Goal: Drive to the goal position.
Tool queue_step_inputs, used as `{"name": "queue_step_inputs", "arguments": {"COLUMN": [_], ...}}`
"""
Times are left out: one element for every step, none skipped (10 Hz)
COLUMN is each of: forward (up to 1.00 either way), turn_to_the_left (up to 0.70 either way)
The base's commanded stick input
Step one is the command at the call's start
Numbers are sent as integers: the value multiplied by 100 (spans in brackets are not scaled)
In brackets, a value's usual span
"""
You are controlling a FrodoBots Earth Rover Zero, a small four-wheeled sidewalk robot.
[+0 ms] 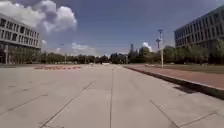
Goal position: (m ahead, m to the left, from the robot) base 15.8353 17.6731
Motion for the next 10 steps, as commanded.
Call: {"name": "queue_step_inputs", "arguments": {"forward": [70, 70, 70, 70, 70, 70, 70, 70, 70, 70], "turn_to_the_left": [0, 0, 0, 0, 0, 0, 0, 0, 0, 0]}}
